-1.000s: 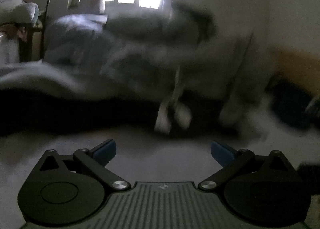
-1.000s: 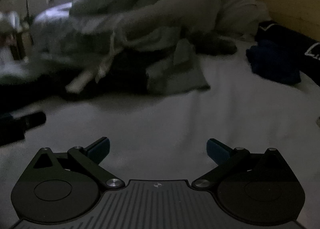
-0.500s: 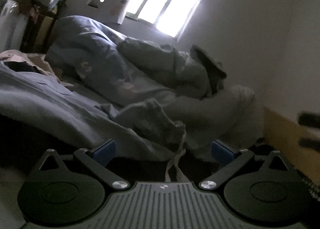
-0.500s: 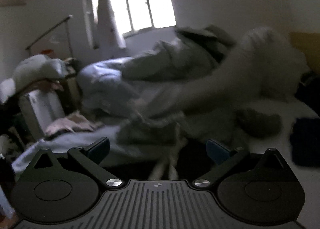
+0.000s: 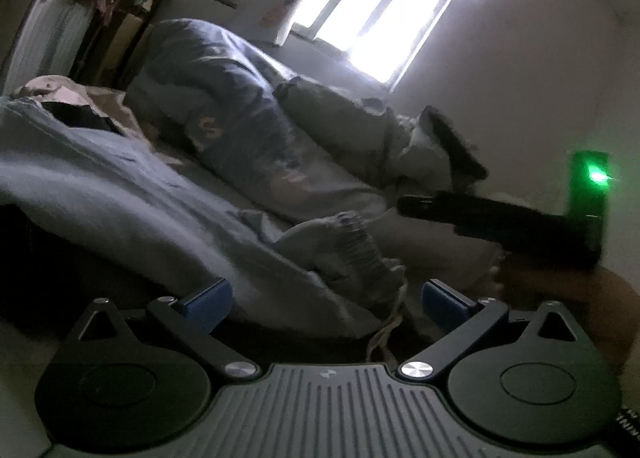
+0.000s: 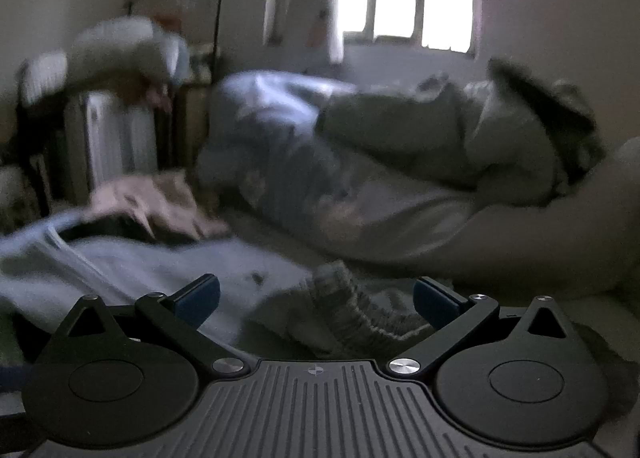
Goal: Fold clothes
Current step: 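Lift both tools and bring them toward the grey sweatpants waistband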
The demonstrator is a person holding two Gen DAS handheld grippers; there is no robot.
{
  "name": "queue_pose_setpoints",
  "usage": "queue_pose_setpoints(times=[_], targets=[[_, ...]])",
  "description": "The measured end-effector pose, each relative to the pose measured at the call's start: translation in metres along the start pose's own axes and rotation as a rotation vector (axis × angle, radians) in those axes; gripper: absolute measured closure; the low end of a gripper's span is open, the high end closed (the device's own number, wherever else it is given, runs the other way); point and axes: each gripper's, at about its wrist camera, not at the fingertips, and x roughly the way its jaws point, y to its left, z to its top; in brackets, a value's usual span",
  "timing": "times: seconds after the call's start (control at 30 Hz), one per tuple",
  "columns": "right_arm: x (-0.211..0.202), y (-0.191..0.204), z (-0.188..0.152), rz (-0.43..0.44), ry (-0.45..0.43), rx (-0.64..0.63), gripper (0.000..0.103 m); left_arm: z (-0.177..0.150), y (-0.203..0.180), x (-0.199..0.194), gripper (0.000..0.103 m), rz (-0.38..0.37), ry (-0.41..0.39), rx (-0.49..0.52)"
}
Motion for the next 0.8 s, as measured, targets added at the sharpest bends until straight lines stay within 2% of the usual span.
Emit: queue_pose_setpoints(times=[0.17,0.33,0.43,0.5,0.7,0.8], targets=[[0.045,0.004,-0.019,-0.022,0.057,-0.067,0.005,-0.008,0.006,0.014,0.000,-0.002,0.073,-0.061],[0.081,-0.001,-0.036,-0.062,0.127,-0.104,0.024,-0.016,0.005,0.026,0.000,0.026,0.149,-0.040],[0.097,-0.001,-0.046,-0.068,0.160,-0.139,0.031,-0.016,0.008,0.030,0.000,0.013,0.163,-0.037],[0.105,-0.001,-0.050,-0.071,0.150,-0.143,0.034,-0.017,0.012,0.031,0.000,0.007,0.170,-0.055],[0.123,0.000,-0.049,-0.048,0.139,-0.144,0.034,-0.017,0.020,0.031,0.000,0.001,0.172,-0.080],[0.128,0.007,-0.046,0.005,0.137,-0.162,0.032,-0.017,0.020,0.032,0.000,-0.007,0.160,-0.069]])
